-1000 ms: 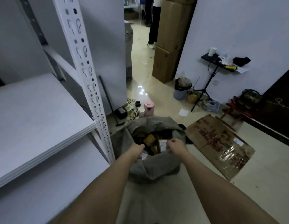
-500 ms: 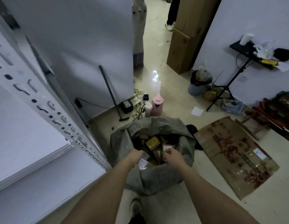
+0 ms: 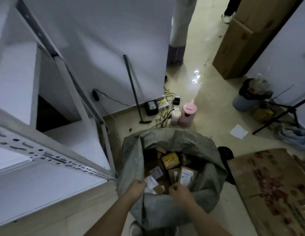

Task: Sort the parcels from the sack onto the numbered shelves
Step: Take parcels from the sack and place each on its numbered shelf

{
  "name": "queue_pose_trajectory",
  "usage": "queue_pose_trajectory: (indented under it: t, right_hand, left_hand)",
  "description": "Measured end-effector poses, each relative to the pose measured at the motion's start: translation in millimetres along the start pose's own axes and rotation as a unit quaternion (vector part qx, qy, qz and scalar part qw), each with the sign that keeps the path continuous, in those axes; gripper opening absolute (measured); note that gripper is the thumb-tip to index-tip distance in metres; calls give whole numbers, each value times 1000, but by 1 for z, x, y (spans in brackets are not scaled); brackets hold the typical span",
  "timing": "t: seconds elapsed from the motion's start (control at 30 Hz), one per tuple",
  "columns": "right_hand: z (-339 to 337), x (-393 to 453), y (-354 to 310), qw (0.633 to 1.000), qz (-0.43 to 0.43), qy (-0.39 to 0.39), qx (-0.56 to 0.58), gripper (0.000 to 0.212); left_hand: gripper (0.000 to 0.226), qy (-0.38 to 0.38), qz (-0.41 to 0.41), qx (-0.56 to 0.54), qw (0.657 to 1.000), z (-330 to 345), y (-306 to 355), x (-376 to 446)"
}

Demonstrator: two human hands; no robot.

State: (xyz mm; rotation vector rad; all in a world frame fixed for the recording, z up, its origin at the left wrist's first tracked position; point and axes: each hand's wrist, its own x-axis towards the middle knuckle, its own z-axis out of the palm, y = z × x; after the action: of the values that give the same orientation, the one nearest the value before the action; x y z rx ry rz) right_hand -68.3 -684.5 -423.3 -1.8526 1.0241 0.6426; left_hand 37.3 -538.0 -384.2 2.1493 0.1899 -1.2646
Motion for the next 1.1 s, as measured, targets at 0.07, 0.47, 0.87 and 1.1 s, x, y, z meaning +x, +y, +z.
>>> queue_pose_trajectory:
  t: [0.07, 0.47, 0.87, 1.1]
  right_hand:
    - [8, 30, 12, 1000, 8, -7, -17, 20]
    - [91, 209, 80, 993, 38, -57, -97, 33]
    - [136, 279, 86, 982, 57, -157, -94, 64]
    - [145, 290, 91, 970, 98, -213, -55, 55]
  left_hand:
    - [31, 1, 19, 41, 999, 19, -8, 25]
    - [47, -18, 145, 470, 871, 105, -77, 201]
    - [103, 81, -66, 614, 783, 57, -123, 259]
    - [116, -30, -138, 590, 795, 59, -123, 265]
